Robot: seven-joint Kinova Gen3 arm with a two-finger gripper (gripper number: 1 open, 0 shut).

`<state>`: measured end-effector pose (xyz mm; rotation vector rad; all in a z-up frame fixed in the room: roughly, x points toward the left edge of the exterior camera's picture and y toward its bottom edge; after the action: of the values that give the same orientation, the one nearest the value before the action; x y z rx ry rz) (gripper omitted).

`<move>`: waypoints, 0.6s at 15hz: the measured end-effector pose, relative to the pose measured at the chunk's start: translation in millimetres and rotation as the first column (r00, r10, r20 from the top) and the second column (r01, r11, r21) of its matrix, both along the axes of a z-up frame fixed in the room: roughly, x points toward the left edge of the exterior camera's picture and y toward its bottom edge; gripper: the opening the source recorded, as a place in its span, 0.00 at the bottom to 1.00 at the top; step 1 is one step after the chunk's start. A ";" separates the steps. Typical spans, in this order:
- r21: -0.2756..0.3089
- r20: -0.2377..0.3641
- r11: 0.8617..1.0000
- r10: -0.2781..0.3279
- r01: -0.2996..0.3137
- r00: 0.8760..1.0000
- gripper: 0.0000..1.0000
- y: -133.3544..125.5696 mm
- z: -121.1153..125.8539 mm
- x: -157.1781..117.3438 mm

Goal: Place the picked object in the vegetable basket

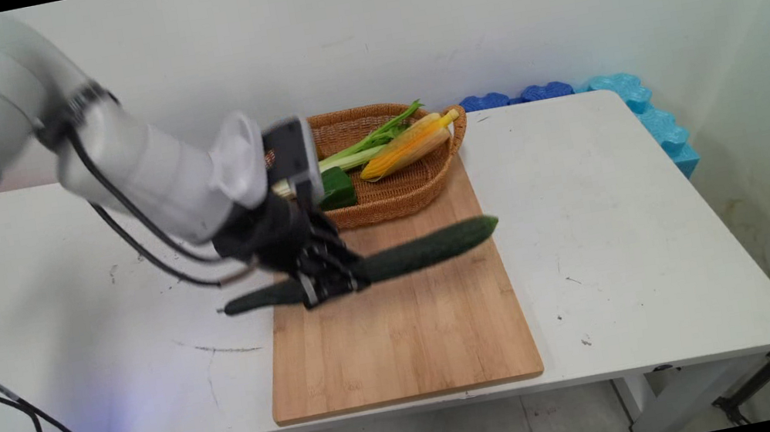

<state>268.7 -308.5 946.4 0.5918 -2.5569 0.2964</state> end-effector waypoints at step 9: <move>-0.050 -0.062 0.977 0.205 -0.209 0.977 0.00 -61.4 86.1 25.8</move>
<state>294.5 -369.8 1032.5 0.8354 -2.4274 0.4154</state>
